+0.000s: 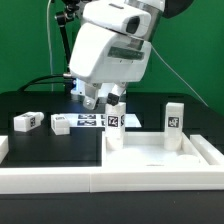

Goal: Assemble square table

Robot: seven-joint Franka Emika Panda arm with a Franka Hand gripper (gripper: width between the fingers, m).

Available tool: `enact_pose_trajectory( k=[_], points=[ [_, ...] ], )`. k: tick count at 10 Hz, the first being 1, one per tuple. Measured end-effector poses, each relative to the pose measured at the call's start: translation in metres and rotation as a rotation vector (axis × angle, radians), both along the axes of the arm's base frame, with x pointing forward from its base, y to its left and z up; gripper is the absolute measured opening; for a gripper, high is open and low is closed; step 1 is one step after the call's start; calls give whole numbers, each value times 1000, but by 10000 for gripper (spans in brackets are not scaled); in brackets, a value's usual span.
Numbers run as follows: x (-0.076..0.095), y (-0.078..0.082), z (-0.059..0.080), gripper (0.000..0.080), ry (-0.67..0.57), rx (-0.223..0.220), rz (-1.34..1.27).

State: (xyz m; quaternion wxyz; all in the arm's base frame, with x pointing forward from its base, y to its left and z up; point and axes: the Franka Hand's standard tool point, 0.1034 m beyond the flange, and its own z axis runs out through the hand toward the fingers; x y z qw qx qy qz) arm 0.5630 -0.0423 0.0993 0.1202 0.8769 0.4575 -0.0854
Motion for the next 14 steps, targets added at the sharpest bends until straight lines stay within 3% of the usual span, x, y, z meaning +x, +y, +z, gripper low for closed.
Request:
enact_pose_trajectory(
  k=[4,9,12,14],
  points=[
    [-22,-36,2,649,-39,-7,-251],
    [-27,-35,-4,649,-94,-9,-449],
    [-44,-65,4,649,-8,44,-474],
    [-63,-75,-2,649,61,80,-572]
  ],
)
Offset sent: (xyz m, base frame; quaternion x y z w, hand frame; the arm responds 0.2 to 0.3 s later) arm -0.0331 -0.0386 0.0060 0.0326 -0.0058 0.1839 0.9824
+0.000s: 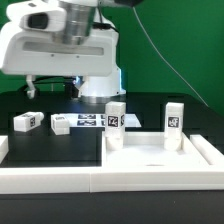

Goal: Assemble square table

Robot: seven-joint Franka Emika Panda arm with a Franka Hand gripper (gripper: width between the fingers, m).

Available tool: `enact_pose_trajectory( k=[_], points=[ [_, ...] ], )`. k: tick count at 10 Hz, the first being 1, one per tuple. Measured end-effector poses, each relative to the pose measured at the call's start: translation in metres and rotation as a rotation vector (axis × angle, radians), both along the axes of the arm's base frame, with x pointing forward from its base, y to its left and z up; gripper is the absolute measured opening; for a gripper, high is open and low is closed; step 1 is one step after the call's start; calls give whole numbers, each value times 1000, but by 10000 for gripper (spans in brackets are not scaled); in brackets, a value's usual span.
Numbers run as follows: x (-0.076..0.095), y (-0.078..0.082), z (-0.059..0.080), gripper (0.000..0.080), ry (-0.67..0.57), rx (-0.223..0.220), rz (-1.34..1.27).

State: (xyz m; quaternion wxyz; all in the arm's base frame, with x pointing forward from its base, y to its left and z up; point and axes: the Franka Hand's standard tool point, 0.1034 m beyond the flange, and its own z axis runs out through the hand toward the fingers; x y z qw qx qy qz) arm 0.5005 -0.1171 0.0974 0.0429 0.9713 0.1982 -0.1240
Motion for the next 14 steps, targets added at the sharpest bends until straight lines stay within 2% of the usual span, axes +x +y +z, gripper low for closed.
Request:
enact_pose_trajectory(
  k=[2,6,7,9,11,14],
  points=[
    [-8,9,-9,649,15,1,-51],
    [-10,7,-9,649,18,9,-69],
    [-17,6,-11,649,22,27,-116],
    [-46,16,-21,649,54,61,-157],
    [-64,23,-32,649,73,63,-150],
    [-66,23,-35,649,71,61,-148]
  ],
)
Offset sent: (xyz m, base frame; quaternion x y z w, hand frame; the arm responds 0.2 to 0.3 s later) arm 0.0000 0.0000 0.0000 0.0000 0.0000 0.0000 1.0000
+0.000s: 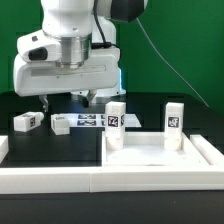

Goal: Assemble square table

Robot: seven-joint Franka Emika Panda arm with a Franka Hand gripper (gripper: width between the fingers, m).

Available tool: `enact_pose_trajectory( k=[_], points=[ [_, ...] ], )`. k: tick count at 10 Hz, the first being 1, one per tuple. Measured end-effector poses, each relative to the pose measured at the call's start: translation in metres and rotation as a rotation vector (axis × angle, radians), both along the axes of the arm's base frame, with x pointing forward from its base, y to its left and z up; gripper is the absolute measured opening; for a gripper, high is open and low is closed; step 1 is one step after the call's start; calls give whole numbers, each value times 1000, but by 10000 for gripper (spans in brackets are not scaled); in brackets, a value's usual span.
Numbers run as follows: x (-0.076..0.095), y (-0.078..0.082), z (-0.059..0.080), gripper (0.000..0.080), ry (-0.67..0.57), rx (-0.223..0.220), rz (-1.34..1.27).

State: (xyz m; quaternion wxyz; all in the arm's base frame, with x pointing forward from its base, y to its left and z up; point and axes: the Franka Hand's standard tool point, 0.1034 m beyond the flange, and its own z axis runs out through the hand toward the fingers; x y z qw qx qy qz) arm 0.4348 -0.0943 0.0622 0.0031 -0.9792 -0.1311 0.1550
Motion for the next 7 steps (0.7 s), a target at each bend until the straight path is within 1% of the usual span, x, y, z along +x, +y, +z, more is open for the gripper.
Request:
enact_pose_trajectory(
  k=[2,3,4,5,7],
  points=[
    [-1,0,-1,649,2,-4,-11],
    [-5,-2,-6,649,6,-29,-54],
    [-8,-4,-11,649,3,-29,-30],
    [-9,-8,-12,649,3,-26,-21],
    [-8,-7,-11,649,2,-25,-18]
  ],
)
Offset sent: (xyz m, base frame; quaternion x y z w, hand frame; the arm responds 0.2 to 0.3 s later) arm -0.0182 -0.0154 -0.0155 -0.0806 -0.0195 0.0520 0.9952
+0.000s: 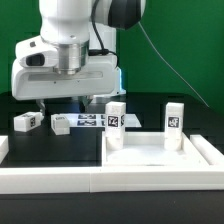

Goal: Assemble square table

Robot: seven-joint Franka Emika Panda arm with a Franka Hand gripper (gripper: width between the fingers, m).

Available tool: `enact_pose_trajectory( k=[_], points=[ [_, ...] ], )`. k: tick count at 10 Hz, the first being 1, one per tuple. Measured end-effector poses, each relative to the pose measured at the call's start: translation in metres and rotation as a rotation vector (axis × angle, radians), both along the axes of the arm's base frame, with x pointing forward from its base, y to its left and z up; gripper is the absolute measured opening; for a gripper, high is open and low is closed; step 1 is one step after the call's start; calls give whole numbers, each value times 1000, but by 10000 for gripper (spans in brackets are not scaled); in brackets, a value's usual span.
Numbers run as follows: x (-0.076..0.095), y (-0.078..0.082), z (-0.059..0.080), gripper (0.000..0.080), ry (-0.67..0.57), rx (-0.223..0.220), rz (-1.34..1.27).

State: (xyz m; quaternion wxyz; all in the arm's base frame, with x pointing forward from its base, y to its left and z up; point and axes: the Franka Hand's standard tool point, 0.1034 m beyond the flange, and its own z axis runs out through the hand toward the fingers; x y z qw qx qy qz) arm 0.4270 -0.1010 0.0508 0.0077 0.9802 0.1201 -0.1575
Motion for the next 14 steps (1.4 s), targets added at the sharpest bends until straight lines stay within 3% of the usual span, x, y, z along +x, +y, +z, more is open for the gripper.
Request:
enact_pose_trajectory(
  k=[3,5,14],
  points=[
    [-2,-5,-3,649,-21,-20,-34],
    [-12,-11,-12,649,-38,-38,-55],
    [-23,-10,-18,649,25,-16,-7]
  ],
)
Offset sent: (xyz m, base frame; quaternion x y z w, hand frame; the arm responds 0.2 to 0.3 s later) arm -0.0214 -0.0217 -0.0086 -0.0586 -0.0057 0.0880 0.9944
